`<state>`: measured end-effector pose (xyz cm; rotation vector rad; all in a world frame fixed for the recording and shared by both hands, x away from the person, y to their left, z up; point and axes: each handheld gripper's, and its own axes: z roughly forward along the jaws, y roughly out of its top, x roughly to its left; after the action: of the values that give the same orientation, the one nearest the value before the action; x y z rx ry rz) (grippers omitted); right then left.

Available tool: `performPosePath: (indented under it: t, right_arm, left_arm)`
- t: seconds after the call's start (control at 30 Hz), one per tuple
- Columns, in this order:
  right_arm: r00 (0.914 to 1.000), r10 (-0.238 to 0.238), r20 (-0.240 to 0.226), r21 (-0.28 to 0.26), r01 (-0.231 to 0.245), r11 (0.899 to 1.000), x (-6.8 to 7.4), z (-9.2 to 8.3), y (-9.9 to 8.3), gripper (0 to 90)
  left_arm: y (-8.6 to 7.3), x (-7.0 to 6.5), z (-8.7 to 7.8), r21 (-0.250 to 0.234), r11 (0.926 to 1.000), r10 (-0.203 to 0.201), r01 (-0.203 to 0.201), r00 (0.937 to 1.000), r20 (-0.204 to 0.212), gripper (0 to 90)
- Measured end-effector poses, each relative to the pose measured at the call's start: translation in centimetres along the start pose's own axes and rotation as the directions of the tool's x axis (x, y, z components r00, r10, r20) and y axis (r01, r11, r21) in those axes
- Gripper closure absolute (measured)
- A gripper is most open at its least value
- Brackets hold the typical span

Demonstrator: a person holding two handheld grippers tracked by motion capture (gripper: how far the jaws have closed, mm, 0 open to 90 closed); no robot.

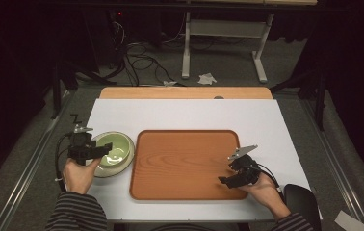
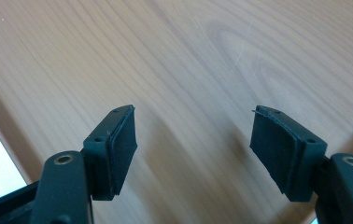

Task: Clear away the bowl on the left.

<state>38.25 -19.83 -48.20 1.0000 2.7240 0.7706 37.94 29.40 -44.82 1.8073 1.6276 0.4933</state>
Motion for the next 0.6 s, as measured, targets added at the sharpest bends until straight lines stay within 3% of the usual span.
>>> performPosePath:
  t: [0.23,0.6]
  right_arm:
    - [1.0,-0.006,-0.003,0.004,0.006,1.0,-0.1,0.1,0.0,33.0]
    - [0.9999,-0.011,-0.005,0.013,0.012,1.0,-0.1,0.2,0.0,32.8]
  left_arm:
    - [-0.1,1.2,0.2,0.009,0.9991,-0.042,0.042,0.9989,-0.02,35.0]
    - [-0.6,2.7,2.0,0.121,0.9868,-0.106,0.108,0.9941,-0.024,41.5]
